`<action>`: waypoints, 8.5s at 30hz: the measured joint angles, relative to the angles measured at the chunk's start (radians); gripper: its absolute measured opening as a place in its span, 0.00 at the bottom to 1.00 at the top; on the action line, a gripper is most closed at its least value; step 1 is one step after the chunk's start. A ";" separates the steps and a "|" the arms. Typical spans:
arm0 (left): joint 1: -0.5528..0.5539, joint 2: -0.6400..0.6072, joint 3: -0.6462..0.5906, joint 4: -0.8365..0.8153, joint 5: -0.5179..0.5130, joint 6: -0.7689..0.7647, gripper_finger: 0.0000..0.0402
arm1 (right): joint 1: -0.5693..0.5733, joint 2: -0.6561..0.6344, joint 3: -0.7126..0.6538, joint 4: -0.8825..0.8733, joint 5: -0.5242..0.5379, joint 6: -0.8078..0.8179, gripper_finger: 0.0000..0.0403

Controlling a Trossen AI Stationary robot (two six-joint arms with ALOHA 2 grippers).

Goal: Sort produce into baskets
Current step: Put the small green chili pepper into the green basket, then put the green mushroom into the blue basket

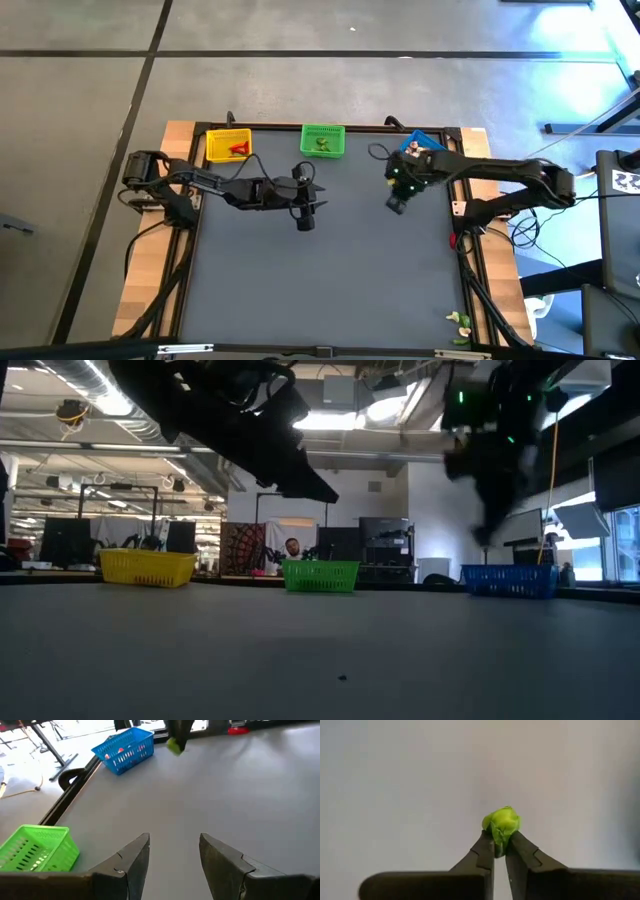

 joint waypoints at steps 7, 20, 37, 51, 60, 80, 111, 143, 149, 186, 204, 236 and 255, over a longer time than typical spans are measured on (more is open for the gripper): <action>0.031 -0.049 0.002 0.006 0.093 -0.097 0.42 | 0.122 -0.024 0.001 0.445 -0.014 0.016 0.07; 0.057 -0.058 0.003 0.099 0.203 -0.110 0.42 | 0.197 0.037 0.001 0.815 -0.014 -0.030 0.07; 0.077 -0.057 0.002 0.195 0.304 -0.234 0.35 | 0.264 0.116 0.000 0.982 0.018 -0.168 0.08; 0.074 -0.057 0.001 0.224 0.327 -0.225 0.19 | 0.262 0.116 0.000 0.995 0.050 -0.168 0.08; 0.072 -0.058 0.001 0.225 0.384 -0.170 0.08 | 0.262 0.116 -0.002 1.024 0.014 -0.191 0.08; 0.109 -0.055 0.003 0.225 0.435 -0.144 0.01 | 0.260 0.096 0.003 0.957 0.025 -0.190 0.34; 0.423 -0.021 0.003 0.087 0.253 -0.059 0.02 | 0.261 0.198 0.001 0.547 0.052 -0.049 0.45; 0.541 0.204 0.165 -0.076 0.257 -0.072 0.02 | 0.262 0.262 0.000 0.563 0.060 0.019 0.45; 0.542 0.204 0.165 -0.076 0.257 -0.056 0.03 | 0.262 0.262 0.000 0.564 0.060 0.019 0.45; 0.333 -0.037 0.022 -0.111 0.295 -0.053 0.32 | 0.298 0.194 0.190 0.054 -0.096 0.054 0.45; 0.173 -0.037 -0.063 -0.003 0.298 -0.060 0.32 | 0.721 0.188 0.203 -0.244 -0.249 0.641 0.49; 0.154 -0.036 -0.063 0.035 0.295 -0.055 0.32 | 1.427 0.367 0.202 0.009 -0.204 1.147 0.58; 0.154 -0.036 -0.063 0.046 0.295 -0.056 0.32 | 1.456 0.524 0.202 0.003 -0.270 1.124 0.40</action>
